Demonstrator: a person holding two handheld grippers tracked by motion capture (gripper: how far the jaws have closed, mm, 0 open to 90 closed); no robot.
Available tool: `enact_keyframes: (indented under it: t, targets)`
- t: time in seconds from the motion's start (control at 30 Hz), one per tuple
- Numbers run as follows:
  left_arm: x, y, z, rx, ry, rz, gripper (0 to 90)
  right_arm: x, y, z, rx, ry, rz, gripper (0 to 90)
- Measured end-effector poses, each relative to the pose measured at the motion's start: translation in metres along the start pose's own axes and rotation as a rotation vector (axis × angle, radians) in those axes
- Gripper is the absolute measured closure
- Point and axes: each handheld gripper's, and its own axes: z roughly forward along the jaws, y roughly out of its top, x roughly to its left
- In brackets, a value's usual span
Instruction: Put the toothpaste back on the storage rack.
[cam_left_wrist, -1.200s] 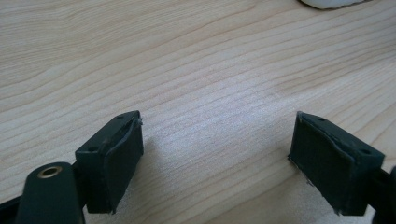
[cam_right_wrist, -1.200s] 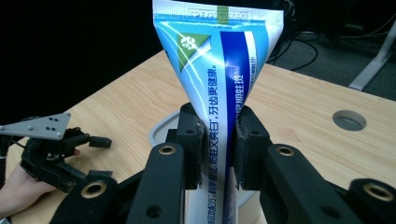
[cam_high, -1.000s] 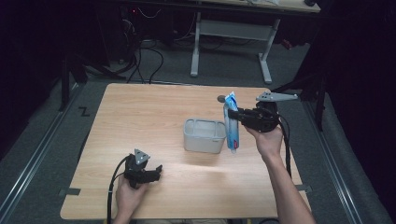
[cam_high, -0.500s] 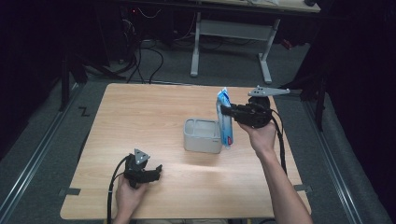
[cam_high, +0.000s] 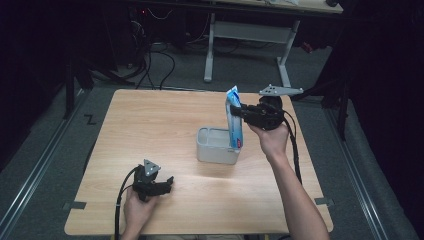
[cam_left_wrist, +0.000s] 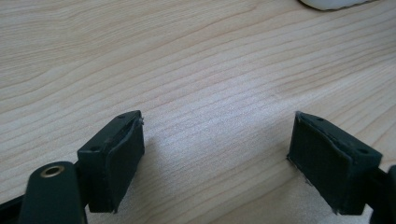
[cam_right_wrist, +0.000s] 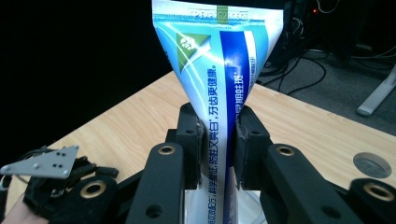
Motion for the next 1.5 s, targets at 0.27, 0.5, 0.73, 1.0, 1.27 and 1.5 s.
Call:
enact_keyframes:
  t: [0.27,0.5,0.73,1.0,1.27,1.5]
  targets:
    - [0.0,0.0,0.0,0.0,0.0,0.0,18.2,-0.001,0.003,0.011,-0.019,-0.023,0.014,75.1]
    - [0.0,0.0,0.0,-0.001,0.0,-0.001,18.2,-0.001,0.005,0.019,-0.022,-0.045,0.012,75.0]
    - [0.0,0.0,0.0,0.001,0.0,0.001,18.2,0.001,0.008,0.028,-0.017,-0.047,0.002,74.9]
    - [0.0,0.0,0.0,0.002,-0.001,0.003,18.2,0.003,0.007,0.039,0.006,-0.071,-0.013,74.7]
    - [0.0,0.0,0.0,0.001,-0.001,0.003,18.2,0.003,0.003,0.05,0.032,-0.079,-0.029,74.5]
    - [0.0,0.0,0.0,0.002,-0.001,0.003,18.2,0.002,-0.006,0.057,0.053,-0.089,-0.029,74.5]
